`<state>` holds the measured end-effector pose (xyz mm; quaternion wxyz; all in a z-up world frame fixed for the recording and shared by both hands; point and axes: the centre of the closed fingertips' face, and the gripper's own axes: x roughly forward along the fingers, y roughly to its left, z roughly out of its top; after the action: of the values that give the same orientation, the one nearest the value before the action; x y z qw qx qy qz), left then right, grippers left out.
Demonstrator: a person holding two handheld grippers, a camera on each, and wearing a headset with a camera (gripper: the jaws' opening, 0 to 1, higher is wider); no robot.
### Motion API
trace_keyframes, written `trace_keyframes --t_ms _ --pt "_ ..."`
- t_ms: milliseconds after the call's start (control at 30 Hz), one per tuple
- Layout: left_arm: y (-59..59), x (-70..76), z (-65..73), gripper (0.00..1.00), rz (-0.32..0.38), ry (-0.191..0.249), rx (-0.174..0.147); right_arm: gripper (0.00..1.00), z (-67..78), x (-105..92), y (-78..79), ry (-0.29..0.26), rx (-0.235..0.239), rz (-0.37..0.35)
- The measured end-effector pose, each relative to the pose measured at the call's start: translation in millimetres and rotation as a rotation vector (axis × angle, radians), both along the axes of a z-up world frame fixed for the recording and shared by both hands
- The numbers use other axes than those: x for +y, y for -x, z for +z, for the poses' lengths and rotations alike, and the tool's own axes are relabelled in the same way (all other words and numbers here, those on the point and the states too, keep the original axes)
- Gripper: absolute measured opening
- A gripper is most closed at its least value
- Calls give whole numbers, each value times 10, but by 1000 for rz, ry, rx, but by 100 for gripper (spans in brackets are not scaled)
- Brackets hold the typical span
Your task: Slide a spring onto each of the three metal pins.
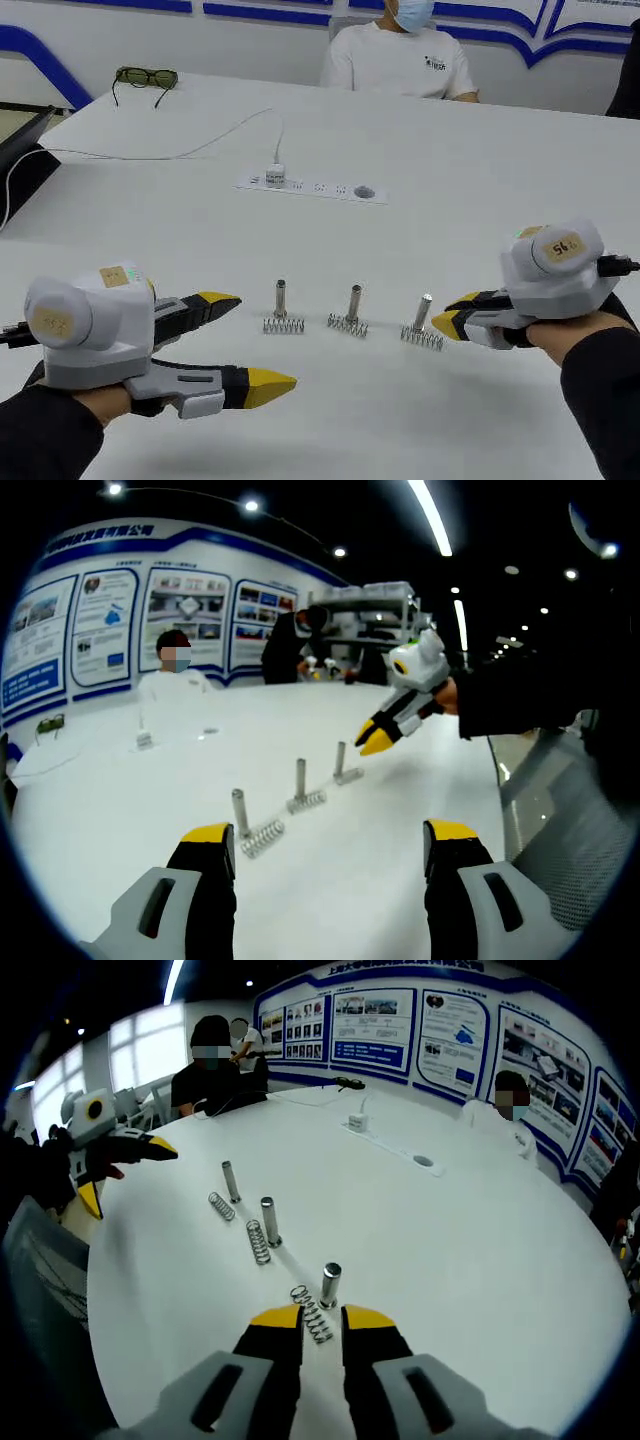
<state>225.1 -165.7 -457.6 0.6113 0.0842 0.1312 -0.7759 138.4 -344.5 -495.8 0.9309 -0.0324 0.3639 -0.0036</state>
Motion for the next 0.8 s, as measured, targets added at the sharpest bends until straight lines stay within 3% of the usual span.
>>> trace_keyframes --t_ms 167,333,600,800 --pt "-2 0 -9 78 -1 -5 -1 16 -108 38 13 -10 36 68" --pt "-2 8 -35 77 -2 -13 -1 16 -263 50 34 25 102 152" --pt "5 0 -71 77 -3 -19 0 16 -370 10 5 58 147 193" --pt "30 -1 -96 77 -7 -24 2 16 -428 16 -6 52 177 219"
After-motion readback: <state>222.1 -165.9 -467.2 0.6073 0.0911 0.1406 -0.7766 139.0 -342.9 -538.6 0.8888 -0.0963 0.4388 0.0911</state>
